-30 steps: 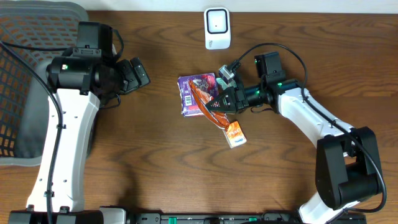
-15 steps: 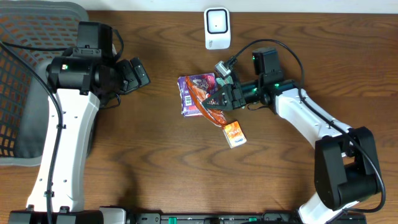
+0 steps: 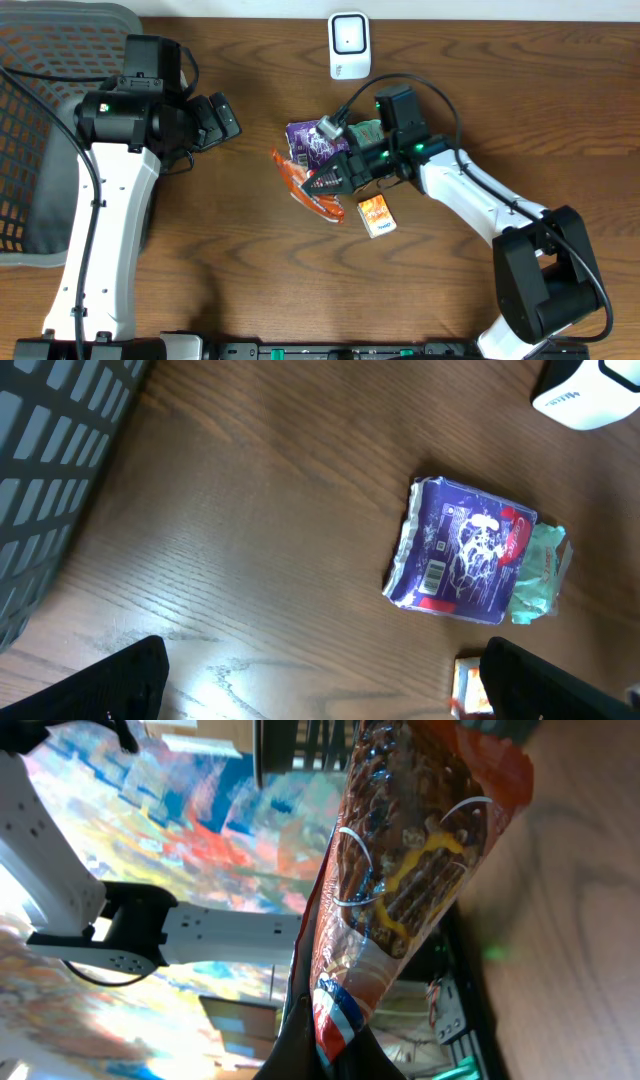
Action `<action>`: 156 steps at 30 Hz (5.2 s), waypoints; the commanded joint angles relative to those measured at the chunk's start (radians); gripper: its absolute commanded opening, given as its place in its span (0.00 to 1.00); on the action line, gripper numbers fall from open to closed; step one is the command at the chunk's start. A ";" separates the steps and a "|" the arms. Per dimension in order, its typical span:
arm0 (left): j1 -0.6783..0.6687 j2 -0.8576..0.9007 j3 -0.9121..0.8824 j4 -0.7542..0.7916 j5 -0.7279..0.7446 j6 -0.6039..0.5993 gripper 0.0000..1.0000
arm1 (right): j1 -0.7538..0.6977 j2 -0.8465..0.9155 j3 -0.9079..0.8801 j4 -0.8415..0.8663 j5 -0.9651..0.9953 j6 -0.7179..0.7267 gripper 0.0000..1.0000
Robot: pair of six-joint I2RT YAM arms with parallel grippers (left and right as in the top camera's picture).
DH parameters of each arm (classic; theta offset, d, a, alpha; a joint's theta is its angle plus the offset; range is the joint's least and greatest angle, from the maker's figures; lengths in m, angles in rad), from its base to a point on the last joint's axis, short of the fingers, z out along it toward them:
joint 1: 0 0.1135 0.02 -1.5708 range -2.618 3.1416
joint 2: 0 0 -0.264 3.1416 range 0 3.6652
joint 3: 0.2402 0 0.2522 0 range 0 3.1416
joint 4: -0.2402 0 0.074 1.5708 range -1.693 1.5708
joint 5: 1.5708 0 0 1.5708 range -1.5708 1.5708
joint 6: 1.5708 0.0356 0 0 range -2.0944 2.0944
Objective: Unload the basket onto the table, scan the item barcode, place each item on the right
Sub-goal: 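Lift the red candy bar up off the table with the right gripper, then hold the red candy bar in front of the white scanner, then carry the red bar to the right table edge and release it, then reach the right gripper down to the green wipes wrapper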
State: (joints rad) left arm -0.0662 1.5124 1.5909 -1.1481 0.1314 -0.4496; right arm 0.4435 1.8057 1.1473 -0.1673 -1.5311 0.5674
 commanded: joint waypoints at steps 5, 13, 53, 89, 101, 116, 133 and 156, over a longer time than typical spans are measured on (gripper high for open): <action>0.003 0.003 0.001 -0.003 -0.006 -0.008 0.99 | 0.031 -0.014 0.012 -0.001 -0.031 0.068 0.01; 0.003 0.003 0.001 -0.003 -0.006 -0.008 0.99 | 0.027 -0.014 0.012 -0.001 -0.031 0.068 0.01; 0.003 0.003 0.001 -0.003 -0.005 -0.008 0.99 | -0.069 0.033 0.121 0.470 1.649 0.033 0.01; 0.003 0.003 0.001 -0.003 -0.006 -0.008 0.99 | -0.433 0.415 0.901 -0.369 1.795 -0.162 0.01; 0.003 0.003 0.001 -0.003 -0.006 -0.008 0.99 | -0.862 0.428 0.899 -0.602 1.749 -0.301 0.96; 0.003 0.003 0.001 -0.003 -0.006 -0.008 0.99 | -0.809 0.428 0.899 -0.903 0.732 -0.333 0.99; 0.003 0.003 0.001 -0.003 -0.006 -0.008 0.99 | -0.265 0.423 0.919 -1.234 0.936 -0.624 0.74; 0.003 0.003 0.001 -0.003 -0.006 -0.008 0.99 | -0.204 0.405 0.753 -0.983 1.229 -0.344 0.01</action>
State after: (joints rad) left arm -0.0662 1.5124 1.5909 -1.1481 0.1314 -0.4492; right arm 0.2157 2.2414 1.9644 -1.1984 -0.2684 0.1585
